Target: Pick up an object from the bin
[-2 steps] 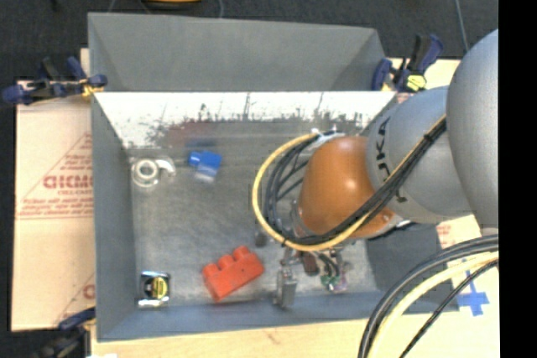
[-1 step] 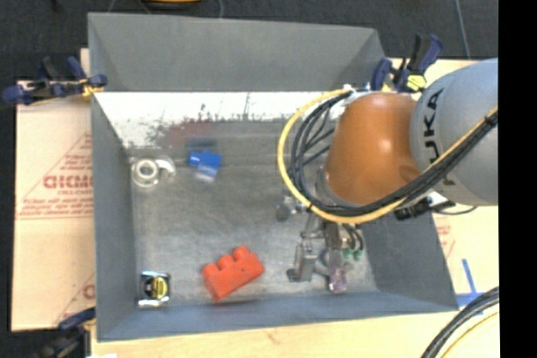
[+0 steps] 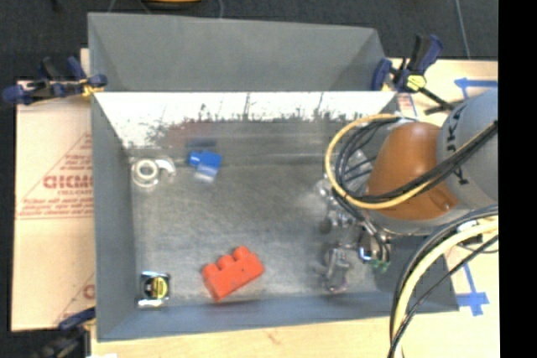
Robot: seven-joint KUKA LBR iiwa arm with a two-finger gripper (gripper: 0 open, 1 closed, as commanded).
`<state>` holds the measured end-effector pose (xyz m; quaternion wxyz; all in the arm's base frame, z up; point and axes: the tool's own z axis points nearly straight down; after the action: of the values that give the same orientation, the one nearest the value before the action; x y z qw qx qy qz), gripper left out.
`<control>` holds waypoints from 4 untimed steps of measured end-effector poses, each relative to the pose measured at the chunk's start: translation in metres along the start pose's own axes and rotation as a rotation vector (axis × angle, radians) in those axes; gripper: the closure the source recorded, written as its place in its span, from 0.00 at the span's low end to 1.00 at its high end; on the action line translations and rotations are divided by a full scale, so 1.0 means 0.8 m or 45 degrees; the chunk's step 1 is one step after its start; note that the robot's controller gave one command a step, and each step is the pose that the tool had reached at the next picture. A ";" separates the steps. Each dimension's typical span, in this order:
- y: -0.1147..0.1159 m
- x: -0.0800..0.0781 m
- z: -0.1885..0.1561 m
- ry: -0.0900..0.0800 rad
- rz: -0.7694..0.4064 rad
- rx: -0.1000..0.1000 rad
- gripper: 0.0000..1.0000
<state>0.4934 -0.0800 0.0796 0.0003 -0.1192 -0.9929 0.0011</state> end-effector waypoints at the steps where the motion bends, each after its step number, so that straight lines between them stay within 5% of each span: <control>1: 0.004 -0.001 -0.003 -0.004 -0.008 -0.002 1.00; 2: 0.003 -0.001 -0.003 -0.004 -0.009 -0.002 0.00; 3: -0.059 0.009 0.011 -0.008 0.006 -0.001 0.00; 4: -0.056 0.009 0.011 -0.008 -0.001 -0.002 1.00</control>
Offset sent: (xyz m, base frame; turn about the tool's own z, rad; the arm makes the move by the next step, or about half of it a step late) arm 0.0000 0.0000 0.0000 0.0000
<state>0.4757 -0.1219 0.0707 -0.0027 -0.1186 -0.9929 0.0009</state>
